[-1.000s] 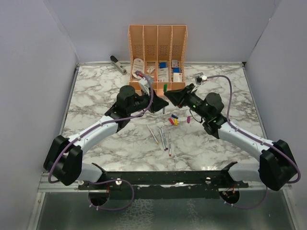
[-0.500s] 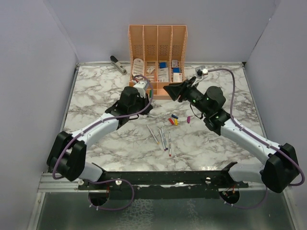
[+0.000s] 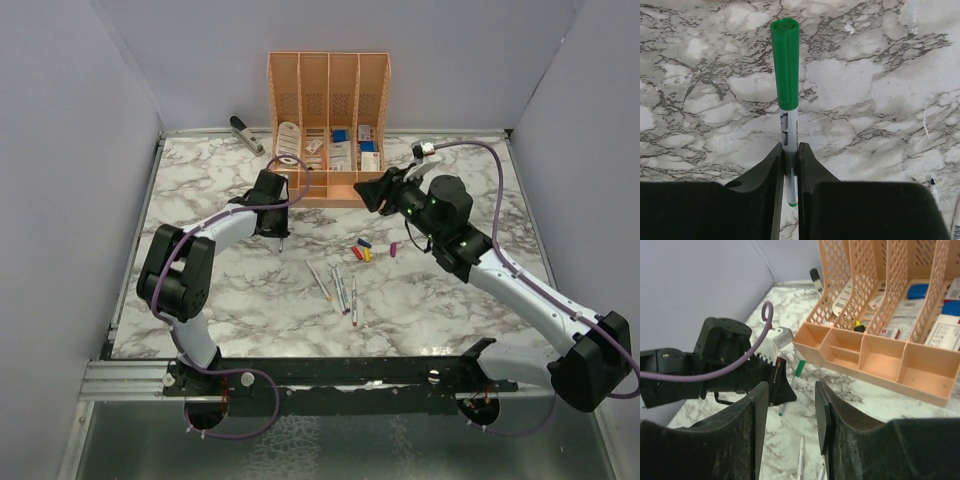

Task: Insert the pens into the pen caps

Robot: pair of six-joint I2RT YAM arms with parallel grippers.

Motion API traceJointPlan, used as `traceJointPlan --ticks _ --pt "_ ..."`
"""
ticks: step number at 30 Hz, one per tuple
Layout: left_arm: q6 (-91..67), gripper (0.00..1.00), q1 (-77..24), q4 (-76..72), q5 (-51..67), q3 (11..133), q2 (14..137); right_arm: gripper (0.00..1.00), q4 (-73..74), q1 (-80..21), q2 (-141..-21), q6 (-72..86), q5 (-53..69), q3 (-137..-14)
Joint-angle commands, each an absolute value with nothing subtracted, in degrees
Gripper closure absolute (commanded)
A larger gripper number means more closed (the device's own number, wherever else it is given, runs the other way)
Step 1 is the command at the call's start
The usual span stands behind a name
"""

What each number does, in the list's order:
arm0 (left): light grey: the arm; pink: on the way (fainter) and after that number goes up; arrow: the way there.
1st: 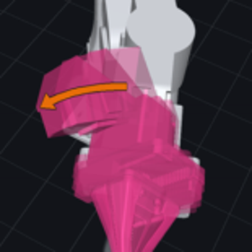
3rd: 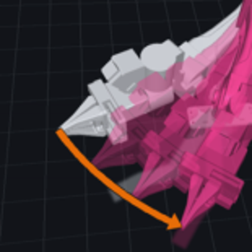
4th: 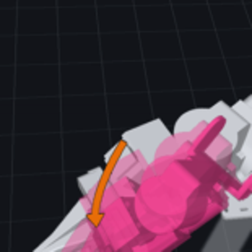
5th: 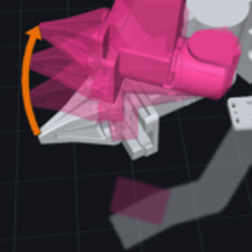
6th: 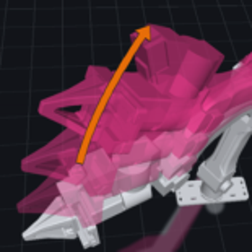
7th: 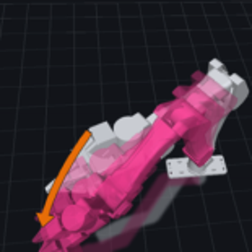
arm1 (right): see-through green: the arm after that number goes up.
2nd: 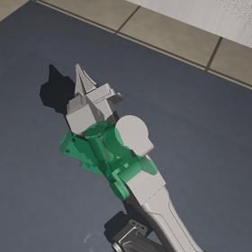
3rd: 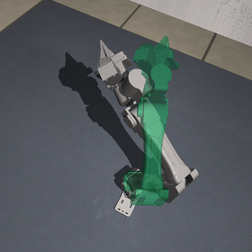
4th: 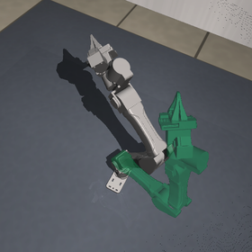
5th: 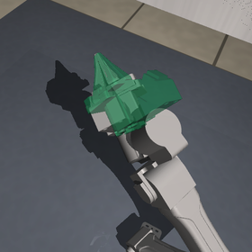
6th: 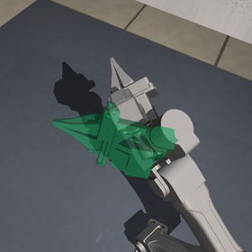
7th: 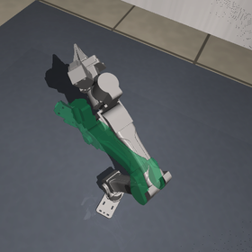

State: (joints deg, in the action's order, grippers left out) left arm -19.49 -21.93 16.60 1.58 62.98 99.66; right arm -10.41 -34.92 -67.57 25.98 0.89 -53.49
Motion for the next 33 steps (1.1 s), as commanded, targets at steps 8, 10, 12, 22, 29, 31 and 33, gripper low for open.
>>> traceJointPlan --ticks 8,10,12,22,29,31,33 --pt "-20.7 0.91 -20.4 23.6 -0.2 67.5 107.2 0.59 -1.3 -35.0 -67.8 25.0 -1.3 -54.6" --pt "-21.1 0.77 -20.3 23.5 -0.2 67.8 107.6 0.59 -1.0 -35.0 -67.4 25.1 -0.8 -54.1" --pt "-21.3 0.58 -20.3 23.2 -0.2 68.2 108.0 0.59 -0.5 -35.0 -67.6 24.8 -0.6 -53.8" --pt "-22.0 0.29 -19.9 22.2 0.6 70.0 107.9 0.60 5.0 -35.0 -70.5 22.4 -0.5 -52.5" --pt "-22.2 0.29 -19.8 22.2 1.4 70.8 103.8 0.66 8.8 -35.1 -74.1 17.5 6.2 -52.5" --pt "-22.3 0.29 -19.8 22.2 1.3 71.0 102.0 0.66 10.2 -36.3 -75.5 14.9 8.5 -52.9" --pt "-22.6 0.29 -19.8 22.2 1.0 71.0 100.1 0.63 12.2 -39.5 -77.1 12.1 7.6 -53.6"
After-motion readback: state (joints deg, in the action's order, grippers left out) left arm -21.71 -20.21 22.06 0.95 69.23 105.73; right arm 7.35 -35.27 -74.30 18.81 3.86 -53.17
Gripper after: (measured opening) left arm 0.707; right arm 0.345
